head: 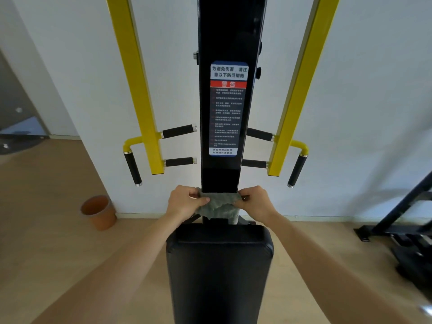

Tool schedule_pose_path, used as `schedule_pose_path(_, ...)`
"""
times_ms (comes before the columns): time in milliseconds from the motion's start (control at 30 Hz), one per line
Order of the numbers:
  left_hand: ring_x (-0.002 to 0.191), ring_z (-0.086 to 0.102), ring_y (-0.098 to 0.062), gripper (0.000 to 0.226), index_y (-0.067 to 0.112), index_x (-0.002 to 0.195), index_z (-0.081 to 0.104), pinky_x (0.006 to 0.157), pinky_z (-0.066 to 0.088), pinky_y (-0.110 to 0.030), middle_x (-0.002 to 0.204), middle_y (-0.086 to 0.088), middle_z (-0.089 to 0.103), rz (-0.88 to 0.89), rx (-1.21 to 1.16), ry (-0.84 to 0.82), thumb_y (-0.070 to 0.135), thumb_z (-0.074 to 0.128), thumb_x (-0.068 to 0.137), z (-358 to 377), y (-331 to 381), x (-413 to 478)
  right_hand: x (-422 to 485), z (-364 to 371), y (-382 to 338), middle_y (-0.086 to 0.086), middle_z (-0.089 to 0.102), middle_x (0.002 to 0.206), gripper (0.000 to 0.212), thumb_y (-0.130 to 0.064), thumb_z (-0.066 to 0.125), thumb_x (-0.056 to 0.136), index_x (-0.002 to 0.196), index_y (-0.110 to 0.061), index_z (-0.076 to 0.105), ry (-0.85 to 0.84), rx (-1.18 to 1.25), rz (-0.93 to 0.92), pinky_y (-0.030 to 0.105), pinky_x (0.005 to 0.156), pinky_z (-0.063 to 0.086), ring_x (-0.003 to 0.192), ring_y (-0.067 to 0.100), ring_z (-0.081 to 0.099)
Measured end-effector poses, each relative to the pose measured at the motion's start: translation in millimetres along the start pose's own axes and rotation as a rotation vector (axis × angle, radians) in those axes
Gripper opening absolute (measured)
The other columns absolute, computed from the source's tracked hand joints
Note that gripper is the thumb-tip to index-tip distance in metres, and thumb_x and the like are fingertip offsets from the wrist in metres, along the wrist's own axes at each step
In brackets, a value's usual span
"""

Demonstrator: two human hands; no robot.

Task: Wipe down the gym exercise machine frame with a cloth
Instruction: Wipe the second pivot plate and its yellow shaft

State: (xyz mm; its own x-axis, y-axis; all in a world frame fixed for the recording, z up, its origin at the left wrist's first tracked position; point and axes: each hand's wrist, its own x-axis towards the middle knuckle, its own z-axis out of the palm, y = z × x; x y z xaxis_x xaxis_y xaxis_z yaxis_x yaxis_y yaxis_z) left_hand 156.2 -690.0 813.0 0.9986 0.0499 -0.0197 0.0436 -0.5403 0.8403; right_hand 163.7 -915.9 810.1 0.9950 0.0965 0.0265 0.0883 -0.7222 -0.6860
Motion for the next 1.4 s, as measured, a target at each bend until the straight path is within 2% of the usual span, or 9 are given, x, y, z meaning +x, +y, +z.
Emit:
schedule_pose_path(133,0.086,0.071,-0.014,0.02,0.016,0.098,0.08,0.079,0.056,-0.028,0.091,0.005,0.075,0.126,-0.047,0.144,0.028,0.082,0.082,-9.6,18.8,-4.0,-3.2,-22.3,-17.4,0.006,0.075,0.085,0.012,-0.013,0.073,0.087,0.097,-0.013,0.079,0.109,0.134,-0.062,0.034,0.072,0.054,0.077,0.022,0.067)
schedule_pose_path(333,0.085,0.07,-0.013,0.029,0.013,0.109,0.075,0.075,0.06,-0.031,0.099,0.003,0.074,0.336,-0.115,0.307,0.024,0.081,0.083,-30.4,58.3,-0.4,3.4,-60.3,-56.2,0.0,0.075,0.085,0.023,-0.006,0.068,0.089,0.104,-0.019,0.078,0.254,0.285,-0.131,0.03,0.07,0.053,0.073,0.014,0.064)
schedule_pose_path(500,0.086,0.068,-0.01,0.036,0.011,0.114,0.071,0.073,0.061,-0.031,0.103,0.003,0.071,0.446,-0.143,0.423,0.025,0.082,0.082,-47.3,90.7,5.4,6.9,-90.8,-90.2,0.004,0.075,0.089,0.024,-0.003,0.064,0.089,0.105,-0.016,0.077,0.324,0.29,-0.224,0.039,0.076,0.058,0.085,0.025,0.069)
schedule_pose_path(667,0.087,0.067,-0.004,0.038,0.013,0.113,0.069,0.074,0.06,-0.026,0.105,0.005,0.07,0.547,-0.152,0.5,0.03,0.083,0.082,-65.0,121.6,10.1,10.7,-120.5,-116.0,-0.004,0.07,0.081,0.024,-0.002,0.062,0.092,0.108,-0.013,0.076,0.362,0.314,-0.262,0.009,0.054,0.044,0.058,-0.007,0.059)
schedule_pose_path(800,0.088,0.067,-0.005,0.04,0.013,0.117,0.069,0.075,0.06,-0.027,0.107,0.005,0.07,0.582,-0.167,0.539,0.031,0.081,0.083,-78.5,146.3,12.5,15.4,-140.4,-134.4,0.002,0.075,0.092,0.022,-0.006,0.063,0.093,0.109,-0.013,0.076,0.399,0.326,-0.3,0.032,0.073,0.062,0.087,0.018,0.072)
schedule_pose_path(967,0.086,0.066,-0.005,0.036,0.013,0.114,0.07,0.073,0.06,-0.03,0.105,0.005,0.07,0.642,-0.165,0.569,0.029,0.081,0.084,-96.2,176.5,10.8,17.3,-161.4,-157.7,-0.003,0.074,0.09,0.02,-0.008,0.064,0.093,0.104,-0.017,0.077,0.461,0.33,-0.33,0.032,0.077,0.061,0.086,0.016,0.07)
schedule_pose_path(1133,0.087,0.068,-0.012,0.036,0.01,0.113,0.071,0.074,0.059,-0.026,0.104,0.003,0.071,0.684,-0.178,0.601,0.028,0.081,0.084,-112.2,206.4,10.3,21.6,-180.8,-178.2,0.003,0.075,0.089,0.016,-0.01,0.065,0.094,0.101,-0.016,0.078,0.502,0.361,-0.345,0.044,0.082,0.062,0.086,0.021,0.072)
schedule_pose_path(1233,0.087,0.068,-0.012,0.035,0.01,0.111,0.071,0.072,0.056,-0.019,0.103,0.001,0.072,0.707,-0.165,0.61,0.029,0.081,0.084,-123.7,222.8,12.8,23.0,-194.4,-192.1,0.007,0.076,0.089,0.014,-0.008,0.065,0.094,0.093,-0.017,0.077,0.506,0.397,-0.366,0.041,0.081,0.063,0.085,0.023,0.073)
schedule_pose_path(1400,0.085,0.069,-0.012,0.03,0.013,0.106,0.072,0.078,0.059,-0.036,0.099,0.004,0.073,0.728,-0.159,0.639,0.031,0.081,0.084,-141.3,249.6,17.8,25.8,-216.6,-217.3,0.005,0.076,0.091,0.016,-0.008,0.064,0.095,0.092,-0.019,0.075,0.529,0.472,-0.393,0.026,0.066,0.062,0.083,0.02,0.074)
